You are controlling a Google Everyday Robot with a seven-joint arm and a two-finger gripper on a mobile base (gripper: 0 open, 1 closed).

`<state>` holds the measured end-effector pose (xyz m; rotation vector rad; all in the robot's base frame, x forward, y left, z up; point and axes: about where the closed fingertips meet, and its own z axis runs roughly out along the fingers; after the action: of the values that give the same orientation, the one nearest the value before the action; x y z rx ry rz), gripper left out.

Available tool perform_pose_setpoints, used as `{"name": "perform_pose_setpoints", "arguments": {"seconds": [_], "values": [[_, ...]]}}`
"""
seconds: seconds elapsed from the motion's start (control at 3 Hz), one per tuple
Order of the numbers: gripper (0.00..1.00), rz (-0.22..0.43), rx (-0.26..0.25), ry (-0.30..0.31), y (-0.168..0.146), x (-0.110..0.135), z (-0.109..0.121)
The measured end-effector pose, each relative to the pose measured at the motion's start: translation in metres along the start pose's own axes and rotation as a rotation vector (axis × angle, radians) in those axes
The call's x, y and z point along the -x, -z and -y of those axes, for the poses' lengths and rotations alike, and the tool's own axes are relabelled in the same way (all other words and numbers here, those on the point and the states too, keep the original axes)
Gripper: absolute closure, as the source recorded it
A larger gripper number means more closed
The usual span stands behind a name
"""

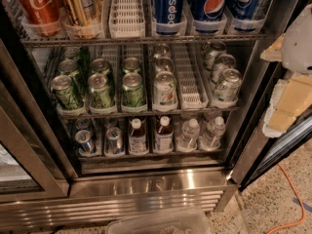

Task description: Pick 7up can from middle shelf of fridge

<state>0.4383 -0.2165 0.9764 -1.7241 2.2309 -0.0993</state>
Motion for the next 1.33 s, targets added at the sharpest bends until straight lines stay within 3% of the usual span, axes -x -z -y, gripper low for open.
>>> {"name": "perform_pose_setpoints", "arguments": {"seconds": [0.33, 0.67, 1.33], "values": [[0.00, 0.000, 0.000, 0.000, 0.000, 0.000, 0.000], [0.00, 0.062, 0.010, -0.011, -0.005, 0.001, -0.001], [0.00, 0.365, 0.092, -0.075, -0.055, 0.021, -0.018]]}}
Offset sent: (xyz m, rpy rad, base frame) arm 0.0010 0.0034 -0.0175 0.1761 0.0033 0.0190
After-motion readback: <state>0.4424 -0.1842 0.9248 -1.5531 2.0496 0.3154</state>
